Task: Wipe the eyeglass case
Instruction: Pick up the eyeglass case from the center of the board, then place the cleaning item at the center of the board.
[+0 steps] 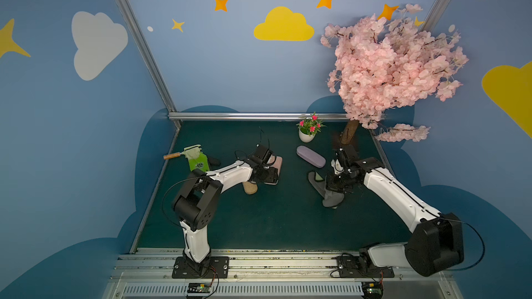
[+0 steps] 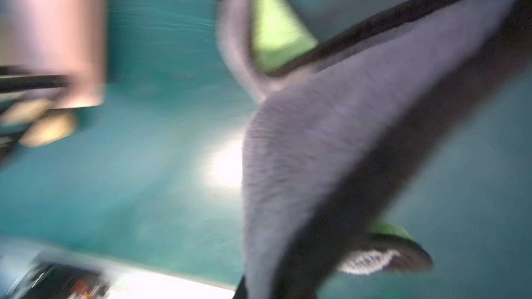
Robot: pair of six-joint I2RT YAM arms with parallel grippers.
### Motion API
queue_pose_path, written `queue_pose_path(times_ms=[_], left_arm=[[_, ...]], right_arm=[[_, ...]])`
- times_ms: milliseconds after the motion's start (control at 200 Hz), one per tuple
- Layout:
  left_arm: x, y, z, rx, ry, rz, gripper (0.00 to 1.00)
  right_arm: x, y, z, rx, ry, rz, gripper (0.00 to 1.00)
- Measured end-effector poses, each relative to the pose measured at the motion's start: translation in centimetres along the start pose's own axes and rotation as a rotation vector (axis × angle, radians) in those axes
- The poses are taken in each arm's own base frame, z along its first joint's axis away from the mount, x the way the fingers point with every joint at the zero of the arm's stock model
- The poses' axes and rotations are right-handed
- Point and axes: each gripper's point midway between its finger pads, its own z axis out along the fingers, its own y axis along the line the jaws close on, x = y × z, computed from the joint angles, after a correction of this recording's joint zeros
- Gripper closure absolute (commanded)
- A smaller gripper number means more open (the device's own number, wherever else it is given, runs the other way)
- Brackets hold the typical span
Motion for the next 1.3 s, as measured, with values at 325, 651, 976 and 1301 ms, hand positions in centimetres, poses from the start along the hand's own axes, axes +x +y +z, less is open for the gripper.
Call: queue_pose_path(times_ms=[325,651,976,1301], left_arm=[[-0.6,-3.6,-2.5,0.202,-0.12,0.149,0.6],[-0.6,-6.8,-3.1,0.323,-0.147,0.241,0.6],[2.7,-5.8,-1.3,0.219,-0.041,0.323,0.64],[4.3,-1.2,-4.8,0.098,-0.123,0.189,0.64]], right_arm=[[-1.5,3.1,-2.0,-0.24,-0.086,0.002,0.96],[1.2,-0.6,2.1,-0.148,0.153,0.134,0.64],[2.5,-1.5,3.8,0.109,0.191,-0.01,0.13],[0.2,0.7,8.8,0.293,0.212,-0.138,0.11]])
